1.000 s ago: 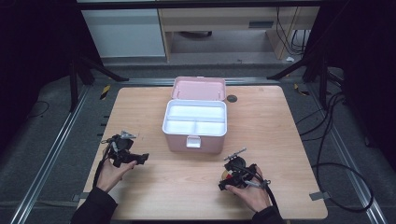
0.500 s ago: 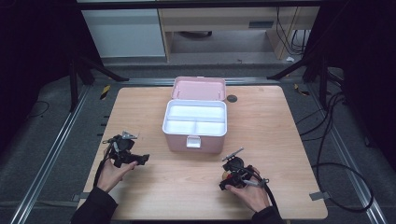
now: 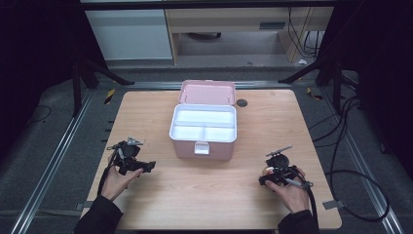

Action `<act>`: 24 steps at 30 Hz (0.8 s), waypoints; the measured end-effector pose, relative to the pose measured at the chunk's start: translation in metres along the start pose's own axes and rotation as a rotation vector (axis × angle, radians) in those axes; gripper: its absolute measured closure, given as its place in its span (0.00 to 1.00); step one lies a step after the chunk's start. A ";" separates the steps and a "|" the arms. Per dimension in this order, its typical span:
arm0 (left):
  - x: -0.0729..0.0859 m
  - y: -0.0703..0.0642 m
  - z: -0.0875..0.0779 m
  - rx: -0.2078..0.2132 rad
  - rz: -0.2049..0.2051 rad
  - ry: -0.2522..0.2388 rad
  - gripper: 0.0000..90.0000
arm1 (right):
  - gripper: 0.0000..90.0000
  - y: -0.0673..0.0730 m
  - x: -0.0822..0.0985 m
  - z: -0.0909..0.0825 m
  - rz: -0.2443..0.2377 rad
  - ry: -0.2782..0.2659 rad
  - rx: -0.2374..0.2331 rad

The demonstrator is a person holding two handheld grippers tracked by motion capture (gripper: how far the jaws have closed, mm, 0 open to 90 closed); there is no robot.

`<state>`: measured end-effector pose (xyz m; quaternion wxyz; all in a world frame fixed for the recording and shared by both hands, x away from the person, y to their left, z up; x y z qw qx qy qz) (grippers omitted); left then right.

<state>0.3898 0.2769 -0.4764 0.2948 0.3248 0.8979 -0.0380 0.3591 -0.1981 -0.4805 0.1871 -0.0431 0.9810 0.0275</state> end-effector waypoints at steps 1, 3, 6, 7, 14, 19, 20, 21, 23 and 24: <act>0.000 0.000 0.000 0.001 -0.001 0.000 0.14 | 0.23 -0.007 0.000 0.001 0.011 -0.005 0.011; 0.000 0.000 0.000 0.000 0.000 0.000 0.14 | 0.23 -0.020 0.000 0.003 0.040 0.002 0.020; 0.000 0.000 0.000 0.000 0.000 0.002 0.14 | 0.23 -0.032 0.001 0.004 0.070 0.009 0.019; 0.000 0.000 0.001 0.000 0.001 0.003 0.14 | 0.23 -0.036 0.001 0.004 0.081 0.007 0.016; 0.000 0.000 0.001 0.002 0.004 0.005 0.14 | 0.23 -0.043 0.003 0.010 0.089 0.041 0.026; 0.000 0.000 0.001 0.002 -0.002 0.002 0.14 | 0.22 -0.044 0.004 0.014 0.078 0.044 0.032; 0.000 0.000 0.001 0.002 -0.001 0.002 0.14 | 0.20 -0.044 0.005 0.014 0.075 0.039 0.031; 0.000 0.000 0.001 0.002 0.000 0.002 0.14 | 0.17 -0.044 0.005 0.015 0.073 0.034 0.033; 0.000 0.000 0.001 0.002 0.000 0.001 0.14 | 0.12 -0.044 0.004 0.014 0.073 0.026 0.032; 0.000 0.000 0.001 0.003 0.000 0.000 0.14 | 0.12 -0.044 0.003 0.013 0.073 0.020 0.030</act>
Point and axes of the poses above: each handheld gripper's, and its own axes: z roughly forward along the jaws, x roughly out of its underside, y roughly to its left, the point moved 1 cm from there along z, roughly forward along the jaws, and after that the axes turned 13 degrees about z, right-handed, at the moved point
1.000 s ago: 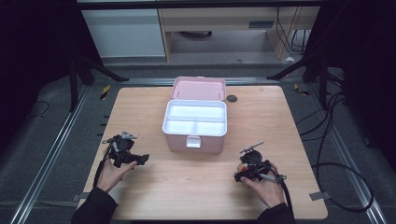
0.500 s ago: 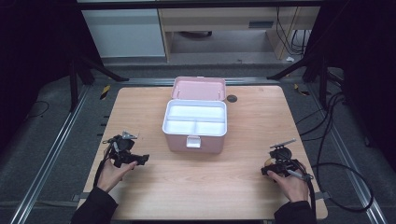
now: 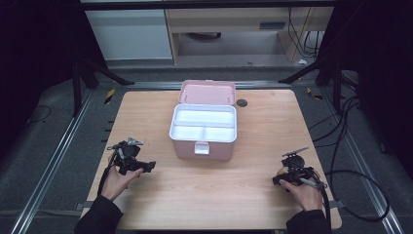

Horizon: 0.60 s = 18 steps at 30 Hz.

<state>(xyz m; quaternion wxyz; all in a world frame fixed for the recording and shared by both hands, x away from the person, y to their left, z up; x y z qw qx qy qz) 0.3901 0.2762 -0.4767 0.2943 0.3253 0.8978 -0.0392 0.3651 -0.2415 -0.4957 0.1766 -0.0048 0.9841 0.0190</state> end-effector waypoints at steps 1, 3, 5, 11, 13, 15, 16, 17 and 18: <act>0.000 0.000 -0.001 0.000 0.003 0.000 0.14 | 0.12 0.000 0.000 -0.001 0.001 -0.011 -0.003; -0.002 -0.001 -0.002 0.002 0.004 -0.008 0.14 | 0.12 0.000 -0.002 -0.004 0.001 -0.031 -0.005; -0.004 -0.001 -0.006 0.000 0.003 -0.023 0.14 | 0.12 0.001 -0.003 -0.009 0.002 -0.066 0.003; -0.014 -0.001 -0.022 -0.019 -0.004 -0.095 0.17 | 0.14 0.003 -0.011 -0.028 0.021 -0.216 -0.028; -0.020 -0.001 -0.028 -0.023 -0.003 -0.122 0.18 | 0.16 0.006 -0.016 -0.036 0.013 -0.274 -0.051; -0.026 0.000 -0.032 -0.028 -0.003 -0.151 0.19 | 0.17 0.010 -0.022 -0.043 0.002 -0.321 -0.087; -0.029 0.000 -0.033 -0.029 -0.004 -0.161 0.20 | 0.19 0.014 -0.025 -0.045 -0.010 -0.354 -0.103; -0.033 0.000 -0.035 -0.031 -0.003 -0.174 0.20 | 0.19 0.017 -0.027 -0.047 -0.009 -0.370 -0.115; -0.038 -0.001 -0.036 -0.035 0.003 -0.188 0.21 | 0.19 0.021 -0.031 -0.049 -0.024 -0.392 -0.132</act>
Point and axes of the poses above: each handheld gripper's, and its own axes: z roughly forward along the jaws, x roughly out of its underside, y roughly to its left, the point moved 1 cm from there along z, roughly forward along the jaws, and after that the axes turned 13 degrees about z, right-handed, at the moved point
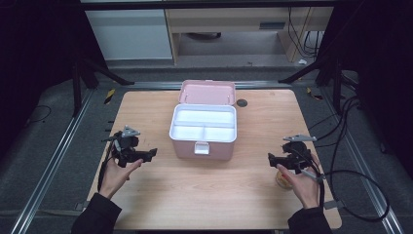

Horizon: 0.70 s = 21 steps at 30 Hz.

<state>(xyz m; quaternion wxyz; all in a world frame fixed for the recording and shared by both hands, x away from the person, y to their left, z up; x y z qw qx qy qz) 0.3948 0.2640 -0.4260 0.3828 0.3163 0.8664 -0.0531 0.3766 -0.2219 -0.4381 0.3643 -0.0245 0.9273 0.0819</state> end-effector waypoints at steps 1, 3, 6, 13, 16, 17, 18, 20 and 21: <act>-0.003 0.000 0.000 0.001 0.001 -0.010 0.21 | 0.20 0.007 -0.005 0.000 -0.014 -0.034 -0.022; -0.011 0.000 -0.001 -0.002 0.009 -0.036 0.22 | 0.22 0.017 -0.013 0.000 -0.032 -0.072 -0.047; -0.026 -0.001 -0.001 0.001 0.002 -0.074 0.23 | 0.23 0.035 -0.028 0.002 -0.055 -0.105 -0.101; -0.052 -0.004 0.006 0.019 -0.021 -0.142 0.30 | 0.28 0.074 -0.054 0.010 -0.068 -0.147 -0.219; -0.062 -0.006 0.017 0.026 -0.021 -0.141 0.33 | 0.32 0.093 -0.060 0.023 -0.082 -0.143 -0.248; -0.065 -0.008 0.024 0.029 -0.020 -0.143 0.34 | 0.33 0.097 -0.061 0.027 -0.079 -0.134 -0.255; -0.066 -0.009 0.028 0.036 -0.015 -0.137 0.37 | 0.35 0.099 -0.061 0.029 -0.083 -0.129 -0.262; -0.066 -0.009 0.033 0.041 -0.015 -0.131 0.41 | 0.40 0.103 -0.061 0.037 -0.086 -0.102 -0.273; -0.066 -0.009 0.040 0.053 -0.017 -0.117 0.44 | 0.43 0.105 -0.061 0.040 -0.090 -0.092 -0.273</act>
Point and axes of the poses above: each handheld gripper's, and its own axes: z roughly forward along the jaws, x roughly out of its underside, y roughly to its left, the point moved 1 cm from there along z, roughly forward along the jaws, and after that the axes turned 13 degrees about z, right-handed, at the moved point
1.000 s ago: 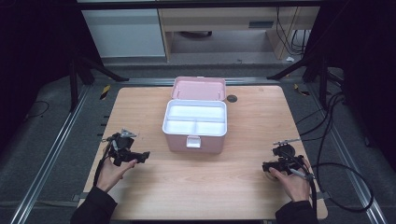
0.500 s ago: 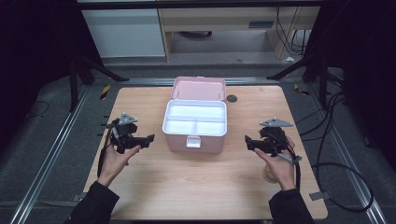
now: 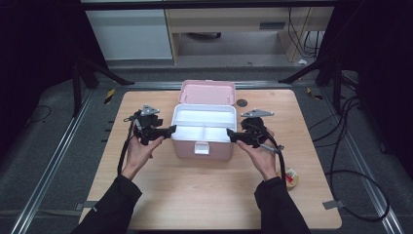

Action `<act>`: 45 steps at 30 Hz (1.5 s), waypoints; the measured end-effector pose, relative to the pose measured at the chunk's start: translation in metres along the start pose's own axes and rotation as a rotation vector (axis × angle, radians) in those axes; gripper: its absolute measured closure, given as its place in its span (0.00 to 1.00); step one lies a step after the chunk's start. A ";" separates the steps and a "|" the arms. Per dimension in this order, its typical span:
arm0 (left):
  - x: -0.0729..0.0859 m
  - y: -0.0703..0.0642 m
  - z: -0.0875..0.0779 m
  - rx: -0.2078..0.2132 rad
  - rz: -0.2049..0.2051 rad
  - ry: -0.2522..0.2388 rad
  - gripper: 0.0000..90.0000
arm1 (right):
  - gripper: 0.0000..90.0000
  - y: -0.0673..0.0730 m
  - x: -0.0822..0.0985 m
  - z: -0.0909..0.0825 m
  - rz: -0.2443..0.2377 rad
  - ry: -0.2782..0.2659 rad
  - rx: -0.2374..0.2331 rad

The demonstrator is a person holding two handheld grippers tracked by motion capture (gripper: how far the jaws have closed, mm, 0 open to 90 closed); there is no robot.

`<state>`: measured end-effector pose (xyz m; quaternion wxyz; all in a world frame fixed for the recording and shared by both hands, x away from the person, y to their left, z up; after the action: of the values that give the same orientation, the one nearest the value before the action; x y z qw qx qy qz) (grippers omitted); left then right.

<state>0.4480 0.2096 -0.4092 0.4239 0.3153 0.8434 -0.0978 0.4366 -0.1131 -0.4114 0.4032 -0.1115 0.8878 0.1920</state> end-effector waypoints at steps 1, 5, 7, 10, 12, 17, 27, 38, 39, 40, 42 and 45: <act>0.001 0.000 0.004 0.011 0.000 0.010 0.45 | 0.45 0.000 0.000 0.002 -0.004 0.004 0.002; 0.003 -0.001 0.012 0.046 -0.005 0.027 0.55 | 0.54 -0.002 0.004 0.009 -0.007 0.025 0.015; 0.003 -0.003 0.011 0.062 -0.004 0.024 0.63 | 0.61 -0.003 0.005 0.009 0.010 0.027 -0.019; 0.002 -0.010 0.010 0.038 0.028 0.041 0.66 | 0.62 -0.003 0.005 0.009 0.010 0.031 -0.025; 0.002 -0.013 0.008 0.030 0.032 0.051 0.65 | 0.63 -0.003 0.005 0.009 0.001 0.031 -0.021; 0.007 -0.022 0.000 0.026 0.035 0.061 0.62 | 0.67 -0.003 0.006 0.007 -0.008 0.035 -0.024; 0.013 -0.024 -0.010 0.043 0.043 0.074 0.62 | 0.66 0.011 0.013 -0.002 -0.036 0.069 0.004; 0.017 -0.027 -0.013 0.041 0.065 0.088 0.65 | 0.66 0.018 0.020 -0.009 -0.030 0.072 0.013; 0.017 -0.027 -0.013 0.041 0.065 0.088 0.65 | 0.66 0.018 0.020 -0.009 -0.030 0.072 0.013; 0.017 -0.027 -0.013 0.044 0.067 0.089 0.65 | 0.66 0.019 0.022 -0.011 -0.034 0.072 0.019; 0.017 -0.027 -0.013 0.042 0.067 0.087 0.66 | 0.65 0.020 0.023 -0.011 -0.027 0.072 0.022; 0.016 -0.025 -0.013 0.051 0.075 0.081 0.65 | 0.59 0.019 0.023 -0.011 -0.028 0.072 0.005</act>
<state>0.4164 0.2029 -0.4163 0.3844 0.3610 0.8448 -0.0905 0.4076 -0.1017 -0.4172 0.3740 -0.1299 0.9005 0.1800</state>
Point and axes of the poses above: each handheld gripper's, and its own axes: z roughly forward along the jaws, x roughly out of its underside, y roughly to its left, the point moved 1 cm from there along z, roughly forward along the jaws, and after that the axes turned 13 degrees about z, right-handed, at the moved point
